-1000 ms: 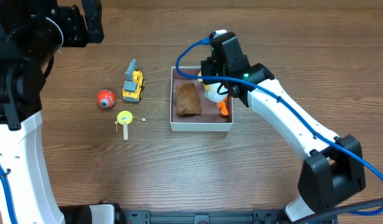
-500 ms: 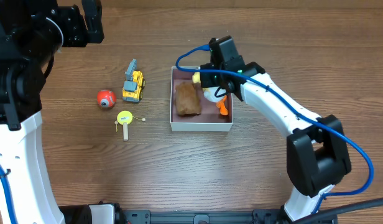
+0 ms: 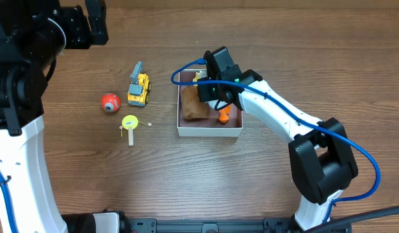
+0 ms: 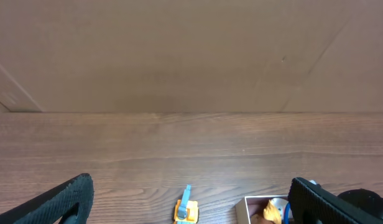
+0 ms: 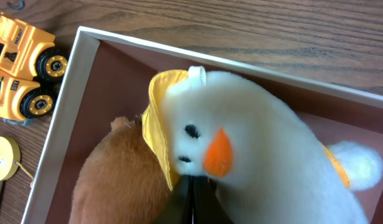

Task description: Pack container

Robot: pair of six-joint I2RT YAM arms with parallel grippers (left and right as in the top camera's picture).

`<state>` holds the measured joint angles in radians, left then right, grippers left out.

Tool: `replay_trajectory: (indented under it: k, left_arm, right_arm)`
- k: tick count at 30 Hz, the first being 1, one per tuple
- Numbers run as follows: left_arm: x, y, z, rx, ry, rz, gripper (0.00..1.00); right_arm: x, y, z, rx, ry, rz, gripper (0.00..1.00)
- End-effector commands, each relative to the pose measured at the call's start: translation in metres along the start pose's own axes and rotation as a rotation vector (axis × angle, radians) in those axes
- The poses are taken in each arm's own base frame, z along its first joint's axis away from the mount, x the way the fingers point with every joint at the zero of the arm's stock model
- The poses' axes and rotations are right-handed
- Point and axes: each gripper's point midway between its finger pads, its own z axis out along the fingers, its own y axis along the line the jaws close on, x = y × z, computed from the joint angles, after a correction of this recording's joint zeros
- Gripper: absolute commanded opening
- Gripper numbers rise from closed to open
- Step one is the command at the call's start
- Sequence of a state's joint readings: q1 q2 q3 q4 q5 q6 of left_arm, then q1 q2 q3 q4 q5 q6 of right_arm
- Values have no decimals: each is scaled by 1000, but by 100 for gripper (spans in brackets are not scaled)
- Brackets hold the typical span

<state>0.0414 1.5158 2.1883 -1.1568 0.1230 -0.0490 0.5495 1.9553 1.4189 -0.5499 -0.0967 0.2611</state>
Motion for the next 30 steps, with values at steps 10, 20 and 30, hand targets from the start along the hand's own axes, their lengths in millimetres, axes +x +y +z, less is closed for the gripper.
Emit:
replay_trajectory:
  k: [10,20,30]
  left_arm:
    - [-2,2,-1,-6,-7,18,100]
    - [-2,2,-1,-6,-7,18,100]
    - [-2,2,-1,-6,-7,18,100]
  right_arm:
    - [-14,6,-24,-9,-57,-39,4]
    - [-43,15,-73,-42,-185,-42,4]
    - [-37,-4,-15,21,-149,-25,4]
